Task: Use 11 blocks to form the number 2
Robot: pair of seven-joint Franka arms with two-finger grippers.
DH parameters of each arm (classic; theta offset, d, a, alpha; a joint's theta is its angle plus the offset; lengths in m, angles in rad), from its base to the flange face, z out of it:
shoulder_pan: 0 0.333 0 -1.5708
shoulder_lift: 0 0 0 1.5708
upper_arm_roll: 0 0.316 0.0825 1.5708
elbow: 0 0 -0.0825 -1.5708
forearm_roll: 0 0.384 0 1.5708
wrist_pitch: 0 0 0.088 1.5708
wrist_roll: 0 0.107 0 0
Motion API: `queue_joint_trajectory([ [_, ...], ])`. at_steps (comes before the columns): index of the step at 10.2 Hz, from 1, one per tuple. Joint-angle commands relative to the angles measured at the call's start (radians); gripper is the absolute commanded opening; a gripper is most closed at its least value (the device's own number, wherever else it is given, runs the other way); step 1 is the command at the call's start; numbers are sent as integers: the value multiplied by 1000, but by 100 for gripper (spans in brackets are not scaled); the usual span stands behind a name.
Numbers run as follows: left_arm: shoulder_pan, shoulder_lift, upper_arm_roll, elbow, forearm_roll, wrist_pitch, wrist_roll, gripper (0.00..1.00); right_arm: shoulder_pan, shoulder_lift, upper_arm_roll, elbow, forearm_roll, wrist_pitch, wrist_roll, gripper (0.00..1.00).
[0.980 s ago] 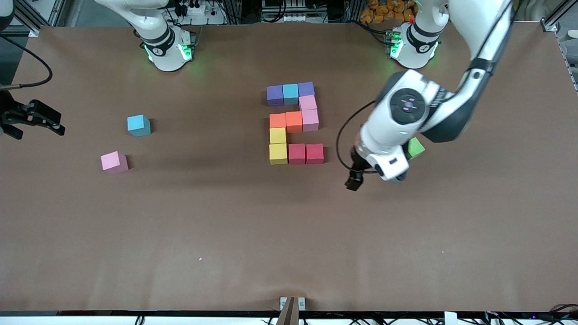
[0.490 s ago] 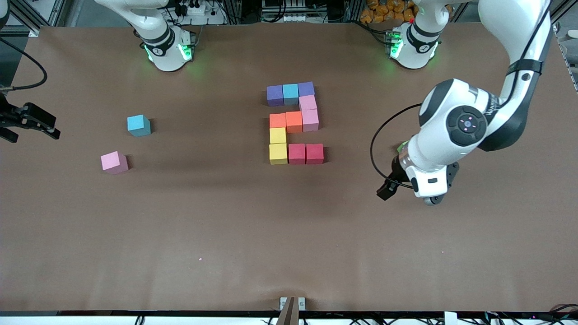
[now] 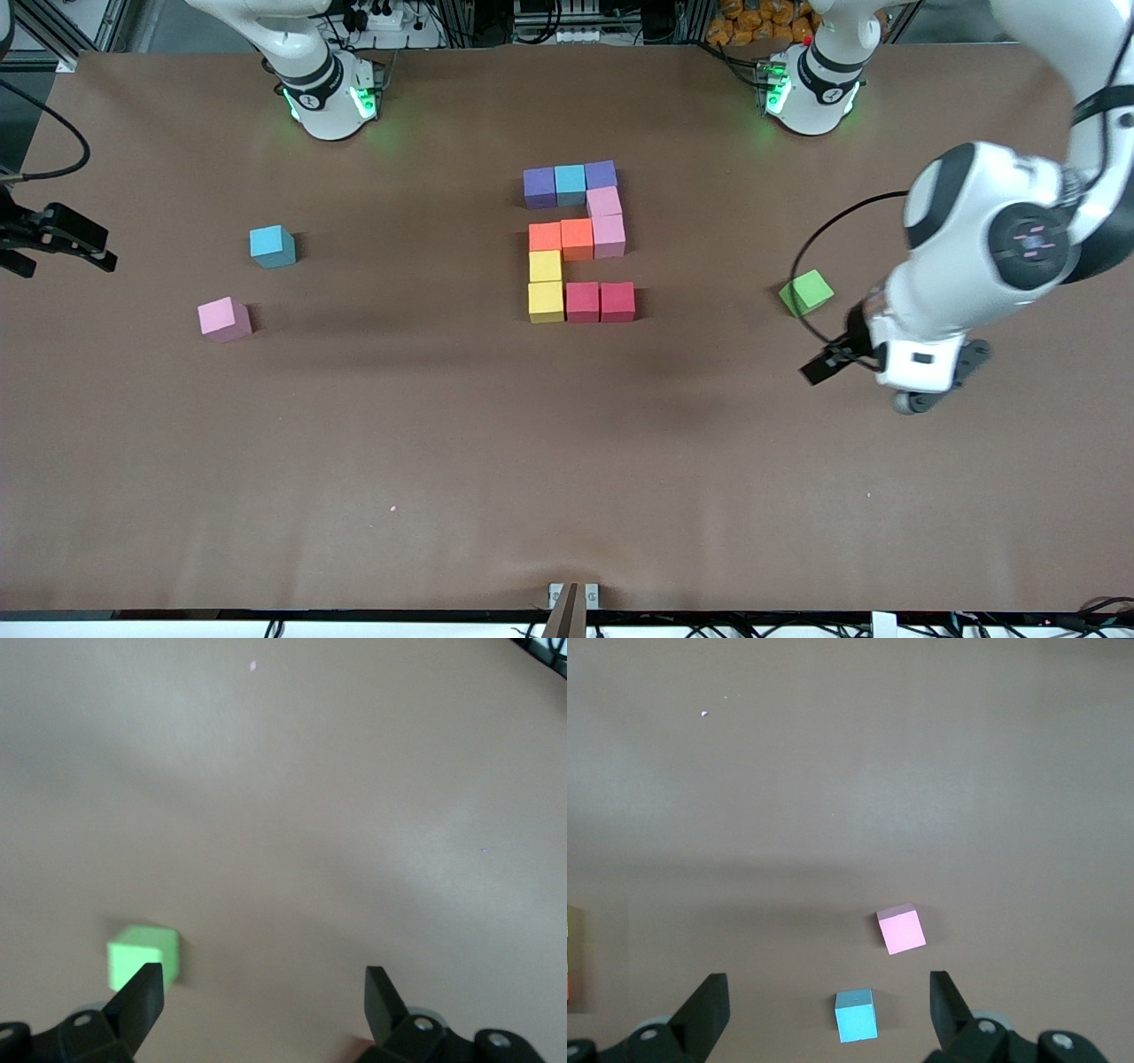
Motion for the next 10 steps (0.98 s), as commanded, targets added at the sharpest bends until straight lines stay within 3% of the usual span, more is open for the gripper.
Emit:
queue_joint_trajectory([
  [1, -30, -96, 112, -12, -4, -48, 240, 100, 8, 2, 2, 4, -9, 20, -9, 100],
  [5, -167, -213, 397, -20, -104, -95, 604, 100, 14, 2, 4, -18, -9, 27, -9, 100],
  [7, -167, -264, 412, -28, -109, -133, 704, 100, 11, 0, 2, -32, -9, 21, -9, 100],
  [10, -182, -313, 429, -40, -119, -170, 690, 100, 8, -1, 2, -39, -9, 27, -9, 100],
])
